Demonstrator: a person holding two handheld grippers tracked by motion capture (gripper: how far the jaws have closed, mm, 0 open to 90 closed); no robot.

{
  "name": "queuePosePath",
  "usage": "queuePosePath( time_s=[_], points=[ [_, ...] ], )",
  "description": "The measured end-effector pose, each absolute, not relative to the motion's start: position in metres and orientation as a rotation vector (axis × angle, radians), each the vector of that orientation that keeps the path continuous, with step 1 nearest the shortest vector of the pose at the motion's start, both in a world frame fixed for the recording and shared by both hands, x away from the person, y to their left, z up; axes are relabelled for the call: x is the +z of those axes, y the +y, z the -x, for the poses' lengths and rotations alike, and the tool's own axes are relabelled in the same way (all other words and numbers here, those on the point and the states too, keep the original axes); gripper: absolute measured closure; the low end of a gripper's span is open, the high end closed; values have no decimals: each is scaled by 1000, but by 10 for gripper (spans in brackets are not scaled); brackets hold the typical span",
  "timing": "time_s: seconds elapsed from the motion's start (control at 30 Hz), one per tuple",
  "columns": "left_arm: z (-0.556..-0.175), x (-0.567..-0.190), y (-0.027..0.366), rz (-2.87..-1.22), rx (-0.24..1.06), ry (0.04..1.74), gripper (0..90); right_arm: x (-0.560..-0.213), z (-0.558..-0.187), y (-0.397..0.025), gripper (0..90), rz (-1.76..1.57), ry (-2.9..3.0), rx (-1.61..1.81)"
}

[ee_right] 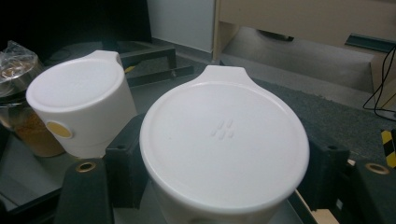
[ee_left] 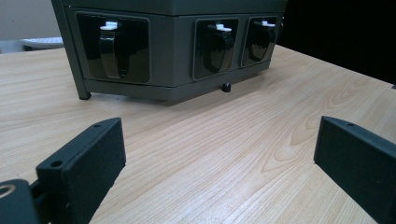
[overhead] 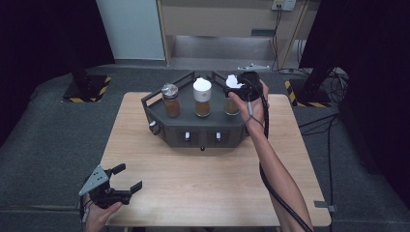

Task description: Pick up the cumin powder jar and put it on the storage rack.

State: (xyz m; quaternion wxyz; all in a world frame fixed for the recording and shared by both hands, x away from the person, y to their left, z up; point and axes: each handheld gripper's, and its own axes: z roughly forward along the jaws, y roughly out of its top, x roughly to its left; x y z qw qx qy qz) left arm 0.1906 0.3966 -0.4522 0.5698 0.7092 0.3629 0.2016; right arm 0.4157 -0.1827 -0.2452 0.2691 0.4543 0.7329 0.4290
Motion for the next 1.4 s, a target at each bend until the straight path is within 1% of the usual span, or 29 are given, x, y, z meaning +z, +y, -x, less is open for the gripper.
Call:
queuePosePath(
  time_s=[0.43,1.4],
  points=[
    [-191,-452,397,-1666,473,849,14,-260,-425,-177,308,-1226,1983,1154],
    [-191,-452,396,-1670,473,847,15,-269,-429,-179,303,-1240,1961,1165]
  ],
)
